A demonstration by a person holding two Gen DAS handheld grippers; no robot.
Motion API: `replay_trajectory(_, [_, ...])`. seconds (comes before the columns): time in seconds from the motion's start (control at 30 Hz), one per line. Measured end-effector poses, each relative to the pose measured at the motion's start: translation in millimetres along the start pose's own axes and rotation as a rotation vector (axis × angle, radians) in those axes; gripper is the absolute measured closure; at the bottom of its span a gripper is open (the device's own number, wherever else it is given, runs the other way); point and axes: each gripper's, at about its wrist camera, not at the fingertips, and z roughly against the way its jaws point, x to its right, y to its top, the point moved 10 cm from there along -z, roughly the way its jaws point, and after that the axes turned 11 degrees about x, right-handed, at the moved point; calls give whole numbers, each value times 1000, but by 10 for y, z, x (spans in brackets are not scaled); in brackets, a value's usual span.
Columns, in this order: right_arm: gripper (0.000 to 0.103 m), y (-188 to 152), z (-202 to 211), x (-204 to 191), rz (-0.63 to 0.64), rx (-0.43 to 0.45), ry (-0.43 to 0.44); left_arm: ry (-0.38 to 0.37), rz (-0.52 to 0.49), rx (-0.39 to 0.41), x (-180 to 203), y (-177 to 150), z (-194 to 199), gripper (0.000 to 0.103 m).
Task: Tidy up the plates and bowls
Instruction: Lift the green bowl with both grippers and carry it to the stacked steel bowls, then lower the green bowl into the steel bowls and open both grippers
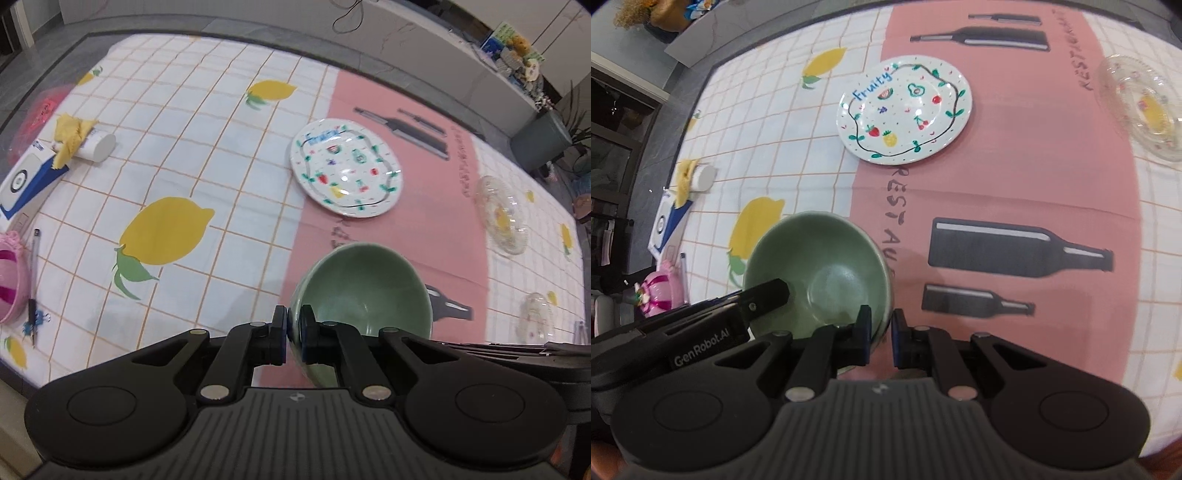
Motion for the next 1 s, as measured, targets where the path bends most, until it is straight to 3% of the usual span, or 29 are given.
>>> replay_trajectory(0.27, [95, -181, 734, 64, 27, 78, -3, -39, -53, 46, 401, -90, 605, 96])
replay_trajectory(0.53, [94, -560, 1227, 262, 51, 96, -12, -81, -83, 16, 715, -453, 924, 95])
replay_trajectory(0.8, [94, -903, 1276, 553, 53, 63, -41, -94, -111, -46, 889, -840, 871, 94])
replay_trajectory(1.0, [94, -935, 1180, 662, 42, 57, -58, -83, -96, -63, 883, -896, 710, 95])
